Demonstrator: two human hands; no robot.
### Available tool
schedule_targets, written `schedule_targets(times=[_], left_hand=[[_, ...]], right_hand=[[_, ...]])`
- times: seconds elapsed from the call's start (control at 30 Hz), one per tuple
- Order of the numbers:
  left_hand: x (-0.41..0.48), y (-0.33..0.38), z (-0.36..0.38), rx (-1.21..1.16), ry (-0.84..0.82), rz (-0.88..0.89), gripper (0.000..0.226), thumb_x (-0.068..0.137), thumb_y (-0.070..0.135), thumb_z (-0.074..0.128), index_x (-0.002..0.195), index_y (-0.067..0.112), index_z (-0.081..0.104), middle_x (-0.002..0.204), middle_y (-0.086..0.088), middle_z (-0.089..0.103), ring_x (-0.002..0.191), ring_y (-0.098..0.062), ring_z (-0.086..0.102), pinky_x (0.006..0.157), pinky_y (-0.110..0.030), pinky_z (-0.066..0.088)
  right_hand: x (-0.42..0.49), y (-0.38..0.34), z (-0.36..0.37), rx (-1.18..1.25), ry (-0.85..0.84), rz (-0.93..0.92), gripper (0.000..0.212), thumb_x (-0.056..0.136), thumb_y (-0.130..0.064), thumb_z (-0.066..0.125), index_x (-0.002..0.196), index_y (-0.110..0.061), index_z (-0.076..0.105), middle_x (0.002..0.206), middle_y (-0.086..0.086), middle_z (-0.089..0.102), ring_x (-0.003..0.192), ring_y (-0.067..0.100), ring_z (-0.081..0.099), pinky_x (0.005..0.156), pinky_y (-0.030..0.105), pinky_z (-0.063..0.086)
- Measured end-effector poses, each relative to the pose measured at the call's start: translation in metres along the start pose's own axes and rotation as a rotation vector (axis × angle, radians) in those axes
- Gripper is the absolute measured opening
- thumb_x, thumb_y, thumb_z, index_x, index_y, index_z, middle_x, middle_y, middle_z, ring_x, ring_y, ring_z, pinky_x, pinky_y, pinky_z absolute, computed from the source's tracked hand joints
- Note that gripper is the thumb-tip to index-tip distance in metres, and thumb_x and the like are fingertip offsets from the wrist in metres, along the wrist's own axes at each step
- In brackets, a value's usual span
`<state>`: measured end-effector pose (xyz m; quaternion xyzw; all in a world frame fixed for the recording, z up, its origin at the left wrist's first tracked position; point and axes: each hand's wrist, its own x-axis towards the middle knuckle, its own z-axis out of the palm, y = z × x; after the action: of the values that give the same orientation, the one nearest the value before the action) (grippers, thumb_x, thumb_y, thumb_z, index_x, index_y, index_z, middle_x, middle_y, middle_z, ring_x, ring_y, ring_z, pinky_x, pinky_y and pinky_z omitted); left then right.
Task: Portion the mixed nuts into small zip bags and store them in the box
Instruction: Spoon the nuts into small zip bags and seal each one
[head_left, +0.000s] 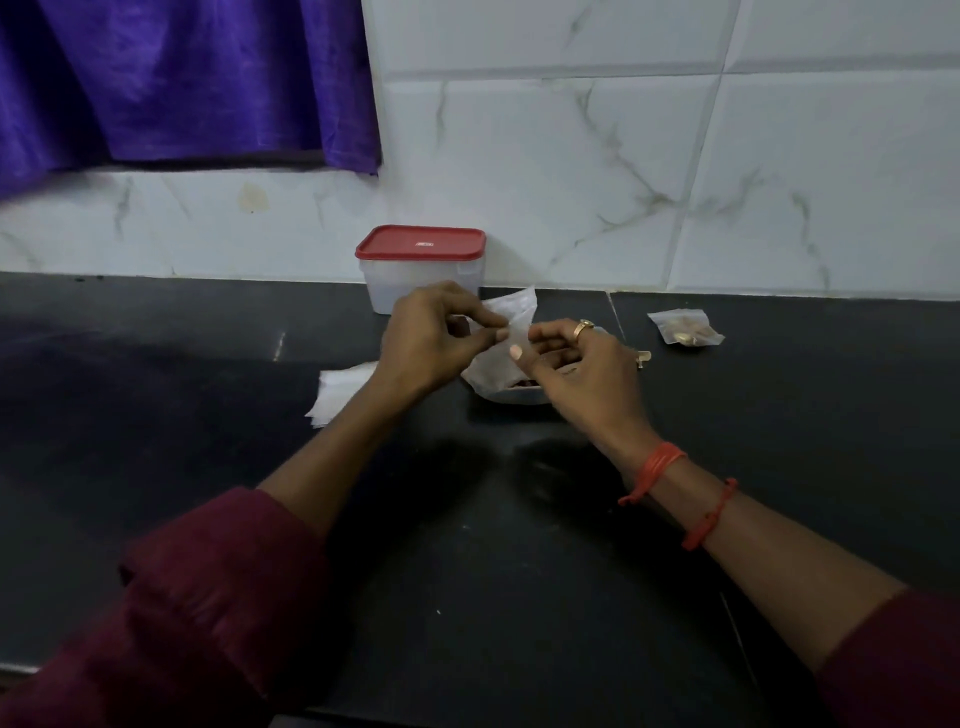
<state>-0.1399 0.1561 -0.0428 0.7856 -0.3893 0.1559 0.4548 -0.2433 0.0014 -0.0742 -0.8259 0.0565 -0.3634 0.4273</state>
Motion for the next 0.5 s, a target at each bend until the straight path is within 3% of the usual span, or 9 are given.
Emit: schedule_targets(times=[0.13, 0.27, 0.37, 0.43, 0.5], left_hand=[[-0.003, -0.001, 0.008, 0.018, 0.035, 0.041, 0.024, 0.073, 0.03, 0.087, 0.095, 0.025, 0.079, 0.103, 0.006, 0.065, 0.072, -0.011, 0.062, 0.067, -0.028, 0.055], [0.001, -0.007, 0.005, -0.071, 0.065, 0.0, 0.043, 0.081, 0.035, 0.08, 0.122, 0.026, 0.068, 0.111, 0.008, 0.068, 0.086, -0.008, 0.065, 0.073, -0.025, 0.057], [0.001, -0.003, 0.001, -0.216, -0.07, -0.086, 0.022, 0.092, 0.022, 0.07, 0.113, 0.016, 0.073, 0.099, 0.004, 0.074, 0.087, -0.009, 0.069, 0.081, -0.033, 0.06], [0.0, 0.001, -0.002, -0.252, -0.179, -0.156, 0.014, 0.092, 0.02, 0.069, 0.102, 0.013, 0.076, 0.09, 0.0, 0.075, 0.077, -0.013, 0.069, 0.07, -0.027, 0.059], [0.0, 0.002, -0.002, -0.271, -0.257, -0.213, 0.014, 0.09, 0.022, 0.07, 0.096, 0.012, 0.076, 0.082, 0.001, 0.075, 0.064, -0.01, 0.063, 0.061, -0.027, 0.052]], right_hand=[[0.006, 0.013, -0.01, -0.069, 0.029, 0.026, 0.013, 0.085, -0.033, 0.077, 0.098, -0.03, 0.076, 0.08, -0.014, 0.072, 0.076, 0.0, 0.069, 0.076, 0.033, 0.061], [0.009, 0.017, -0.018, -0.119, 0.014, -0.007, 0.026, 0.077, -0.053, 0.065, 0.094, -0.036, 0.076, 0.079, -0.016, 0.073, 0.077, 0.003, 0.069, 0.083, 0.045, 0.058], [0.013, 0.016, -0.021, -0.158, 0.028, -0.043, 0.019, 0.075, -0.053, 0.061, 0.086, -0.044, 0.073, 0.08, -0.023, 0.071, 0.076, 0.002, 0.067, 0.09, 0.053, 0.051], [0.015, 0.016, -0.024, -0.155, 0.035, -0.037, 0.012, 0.074, -0.055, 0.06, 0.079, -0.05, 0.069, 0.079, -0.026, 0.07, 0.076, 0.002, 0.066, 0.09, 0.054, 0.051], [0.015, 0.018, -0.026, -0.163, 0.066, -0.038, 0.016, 0.072, -0.057, 0.06, 0.085, -0.05, 0.068, 0.086, -0.026, 0.069, 0.079, 0.001, 0.064, 0.09, 0.052, 0.051]])
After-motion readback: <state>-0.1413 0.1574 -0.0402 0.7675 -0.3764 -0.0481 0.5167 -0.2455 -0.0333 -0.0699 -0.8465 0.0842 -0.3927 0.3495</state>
